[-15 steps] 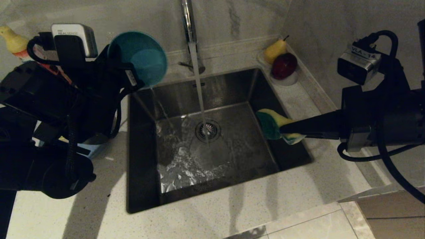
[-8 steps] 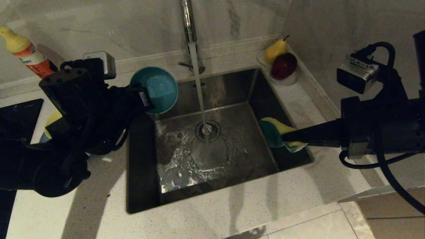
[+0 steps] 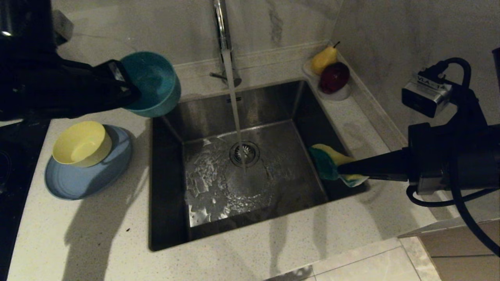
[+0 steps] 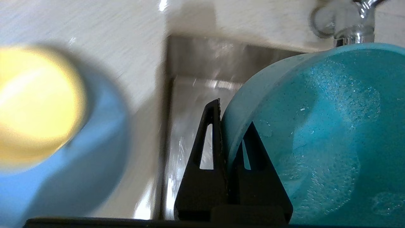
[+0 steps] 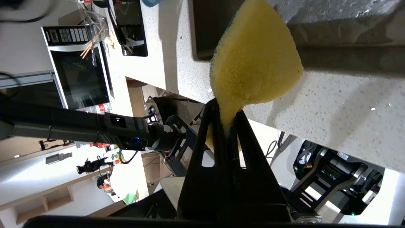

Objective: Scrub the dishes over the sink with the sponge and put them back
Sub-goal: Place the bowl on the table

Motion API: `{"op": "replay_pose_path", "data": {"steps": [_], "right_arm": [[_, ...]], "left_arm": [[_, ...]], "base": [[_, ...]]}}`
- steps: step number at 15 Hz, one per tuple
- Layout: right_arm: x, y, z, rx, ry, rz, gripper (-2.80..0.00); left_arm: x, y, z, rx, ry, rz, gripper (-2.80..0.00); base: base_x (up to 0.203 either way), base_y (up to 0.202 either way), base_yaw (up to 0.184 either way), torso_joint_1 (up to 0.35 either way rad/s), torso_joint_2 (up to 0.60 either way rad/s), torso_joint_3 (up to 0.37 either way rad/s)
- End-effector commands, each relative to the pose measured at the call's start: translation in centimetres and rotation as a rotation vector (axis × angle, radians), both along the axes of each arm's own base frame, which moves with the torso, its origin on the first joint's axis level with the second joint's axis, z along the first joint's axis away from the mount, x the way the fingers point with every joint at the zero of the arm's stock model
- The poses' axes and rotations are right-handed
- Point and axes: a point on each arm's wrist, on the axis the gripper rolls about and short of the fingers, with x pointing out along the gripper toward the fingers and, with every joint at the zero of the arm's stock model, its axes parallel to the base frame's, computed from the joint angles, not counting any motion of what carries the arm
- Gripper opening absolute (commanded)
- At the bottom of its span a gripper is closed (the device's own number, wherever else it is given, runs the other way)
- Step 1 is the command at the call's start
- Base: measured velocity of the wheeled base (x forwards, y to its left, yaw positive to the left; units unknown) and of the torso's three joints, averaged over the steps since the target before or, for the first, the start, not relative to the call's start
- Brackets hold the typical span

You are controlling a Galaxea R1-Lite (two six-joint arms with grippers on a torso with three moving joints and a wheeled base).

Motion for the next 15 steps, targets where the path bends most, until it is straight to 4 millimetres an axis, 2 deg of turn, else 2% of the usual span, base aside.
{"op": "replay_pose_path", "data": {"steps": [1,4,8,10,15], "right_arm": [[-0.5,-0.3,-0.2,0.002,0.004,0.002,-2.8],[-1.0,-0.7,-0.7,-0.005,0.014,-0.001,-2.8],[-1.6,-1.0,-0.3,0.005,-0.003,0.001,-2.8],[-1.3,-0.9,-0.6,-0.001,0.007,0.0,-2.8],[-1.0,-0.7,-1.0,-0.011,0.018,-0.001,-2.8]], "left_arm": [[-4.0,3.3,2.3,-0.047,0.074,0.111,-2.8],[-5.4,7.4,3.2,-0.087,0.031,0.308,-2.8],[-6.0,13.3,2.4,-0.154,0.034,0.6,-2.8],[-5.4,16.0,1.3,-0.223,0.059,0.667,-2.8],[-1.4,23.1,-3.8,-0.36,0.19,0.802,-2.8]], "base": [[0.0,0.0,0.0,0.0,0.0,0.0],[0.0,0.0,0.0,0.0,0.0,0.0],[0.0,0.0,0.0,0.0,0.0,0.0],[0.0,0.0,0.0,0.0,0.0,0.0],[0.0,0.0,0.0,0.0,0.0,0.0]]}}
